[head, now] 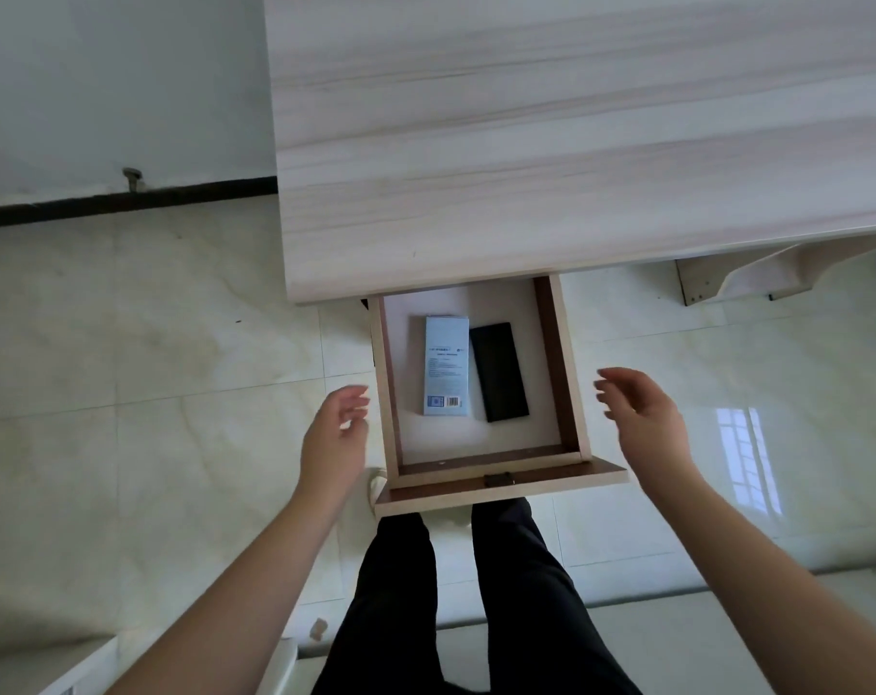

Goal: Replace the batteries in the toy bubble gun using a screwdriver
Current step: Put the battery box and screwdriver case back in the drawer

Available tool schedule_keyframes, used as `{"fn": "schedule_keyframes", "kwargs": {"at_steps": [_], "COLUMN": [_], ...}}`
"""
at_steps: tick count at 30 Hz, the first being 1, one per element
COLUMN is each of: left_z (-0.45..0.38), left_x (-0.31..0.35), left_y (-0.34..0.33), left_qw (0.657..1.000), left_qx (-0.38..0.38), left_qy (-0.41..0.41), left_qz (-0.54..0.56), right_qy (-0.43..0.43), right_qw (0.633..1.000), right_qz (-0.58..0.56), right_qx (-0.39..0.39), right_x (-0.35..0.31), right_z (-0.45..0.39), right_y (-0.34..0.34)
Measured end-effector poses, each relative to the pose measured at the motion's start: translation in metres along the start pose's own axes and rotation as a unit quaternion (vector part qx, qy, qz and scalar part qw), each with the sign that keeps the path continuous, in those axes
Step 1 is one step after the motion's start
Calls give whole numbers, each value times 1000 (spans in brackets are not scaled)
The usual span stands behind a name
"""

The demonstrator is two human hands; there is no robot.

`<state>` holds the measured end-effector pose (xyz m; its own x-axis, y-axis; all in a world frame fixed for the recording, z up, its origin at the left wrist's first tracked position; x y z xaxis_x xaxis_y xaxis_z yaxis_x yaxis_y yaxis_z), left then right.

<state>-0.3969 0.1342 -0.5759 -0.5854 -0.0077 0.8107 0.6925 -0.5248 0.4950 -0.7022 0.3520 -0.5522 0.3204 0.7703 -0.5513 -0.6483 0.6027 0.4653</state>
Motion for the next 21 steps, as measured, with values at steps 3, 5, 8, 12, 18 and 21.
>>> {"fn": "schedule_keyframes", "kwargs": {"at_steps": [3, 5, 8, 12, 18, 21], "left_z": [43, 86, 121, 121, 103, 82], "left_x": [-70, -102, -105, -82, -66, -62], "left_y": [7, -17, -58, -96, -94, -94], "left_qw": [970, 902, 815, 698, 639, 637], "left_qx": [48, 41, 46, 97, 145, 150], "left_qy": [230, 398, 466, 473, 445, 416], "left_qz": [64, 164, 341, 529, 611, 631], "right_qy": [-95, -157, -302, -375, -359, -355], "right_qw": [991, 982, 943, 819, 754, 748], "right_qz": [-47, -25, -135, -430, -543, -553], "right_qx": [76, 102, 41, -61, -85, -97], "right_x": [51, 88, 144, 148, 127, 108], "right_z": [4, 7, 12, 27, 19, 4], "right_y": [22, 23, -7, -60, -79, -87]}}
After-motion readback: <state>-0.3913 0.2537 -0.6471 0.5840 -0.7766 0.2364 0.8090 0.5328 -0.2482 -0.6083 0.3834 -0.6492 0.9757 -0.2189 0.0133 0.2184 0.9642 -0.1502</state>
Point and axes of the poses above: each hand's wrist, its own z-axis away from the middle knuckle, its own y-axis out of the back of the hand, x = y × z, the point moved 8 cm from there along -z, towards the middle knuckle, and after that the axes turned 15 degrees about -y, right-handed, at the moved point
